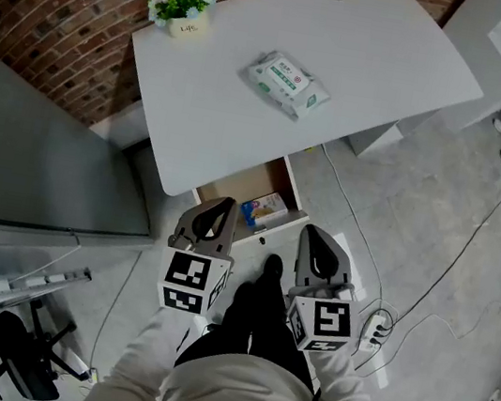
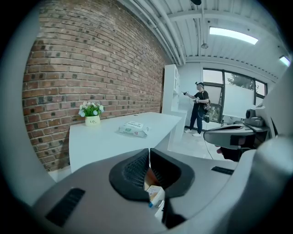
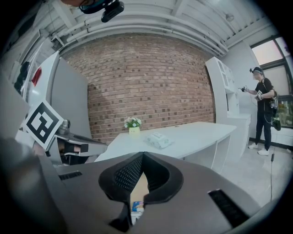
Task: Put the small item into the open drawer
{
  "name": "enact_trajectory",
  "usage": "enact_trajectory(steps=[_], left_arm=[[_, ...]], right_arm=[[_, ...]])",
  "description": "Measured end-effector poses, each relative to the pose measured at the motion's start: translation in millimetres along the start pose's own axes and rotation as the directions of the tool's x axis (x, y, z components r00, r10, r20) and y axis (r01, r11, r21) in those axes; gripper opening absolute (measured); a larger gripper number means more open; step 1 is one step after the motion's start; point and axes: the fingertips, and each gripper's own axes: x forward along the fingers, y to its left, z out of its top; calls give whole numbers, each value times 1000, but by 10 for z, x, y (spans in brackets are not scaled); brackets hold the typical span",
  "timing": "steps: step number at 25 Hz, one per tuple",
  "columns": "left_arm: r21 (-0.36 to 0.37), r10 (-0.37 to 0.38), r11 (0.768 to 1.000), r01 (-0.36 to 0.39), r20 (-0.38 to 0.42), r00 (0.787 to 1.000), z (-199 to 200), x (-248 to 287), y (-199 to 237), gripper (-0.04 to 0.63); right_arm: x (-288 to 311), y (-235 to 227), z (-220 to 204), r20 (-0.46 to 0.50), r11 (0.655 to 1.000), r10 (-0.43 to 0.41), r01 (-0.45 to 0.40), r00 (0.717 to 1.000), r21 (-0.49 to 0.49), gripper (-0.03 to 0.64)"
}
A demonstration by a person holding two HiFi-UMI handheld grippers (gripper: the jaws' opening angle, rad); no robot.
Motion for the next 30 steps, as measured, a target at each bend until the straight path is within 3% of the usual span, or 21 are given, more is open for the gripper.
enact_trajectory(steps=[11,30], left_arm=[[-29,28,999,-25,99,995,211,-454,15,17],[-6,59,998,-59,157,986,313,-888,8,17]], right_arm=[[-180,66,107,30,1000,-10,11,1000,-13,26],[-402,159,268,58,998,9,-5,998,-62,26]])
